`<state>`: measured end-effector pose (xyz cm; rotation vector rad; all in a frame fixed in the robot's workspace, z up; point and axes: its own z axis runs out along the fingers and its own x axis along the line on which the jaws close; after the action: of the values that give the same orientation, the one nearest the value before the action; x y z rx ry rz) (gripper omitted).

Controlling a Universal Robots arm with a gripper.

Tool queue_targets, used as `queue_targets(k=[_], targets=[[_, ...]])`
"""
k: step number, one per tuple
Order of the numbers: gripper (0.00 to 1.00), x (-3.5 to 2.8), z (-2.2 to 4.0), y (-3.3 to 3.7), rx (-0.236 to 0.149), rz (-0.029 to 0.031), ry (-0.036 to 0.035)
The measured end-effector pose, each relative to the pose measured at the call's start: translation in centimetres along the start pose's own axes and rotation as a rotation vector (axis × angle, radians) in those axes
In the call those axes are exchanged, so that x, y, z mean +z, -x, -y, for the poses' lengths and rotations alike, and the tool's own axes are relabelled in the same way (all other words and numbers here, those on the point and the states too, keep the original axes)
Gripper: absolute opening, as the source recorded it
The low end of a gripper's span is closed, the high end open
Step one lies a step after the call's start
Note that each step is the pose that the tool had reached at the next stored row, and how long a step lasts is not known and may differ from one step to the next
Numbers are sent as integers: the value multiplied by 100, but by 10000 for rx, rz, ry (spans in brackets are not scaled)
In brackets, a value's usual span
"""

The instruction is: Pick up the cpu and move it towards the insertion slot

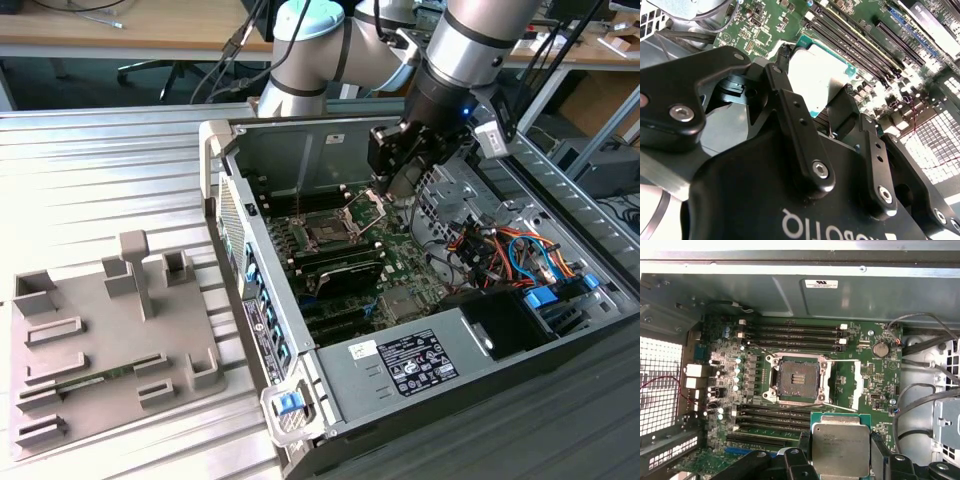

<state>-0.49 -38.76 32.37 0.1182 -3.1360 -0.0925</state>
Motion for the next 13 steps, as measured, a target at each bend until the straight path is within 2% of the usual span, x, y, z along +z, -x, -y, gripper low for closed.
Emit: queue_targets(k=[13], targets=[[55,59,-32,3,0,0,0]])
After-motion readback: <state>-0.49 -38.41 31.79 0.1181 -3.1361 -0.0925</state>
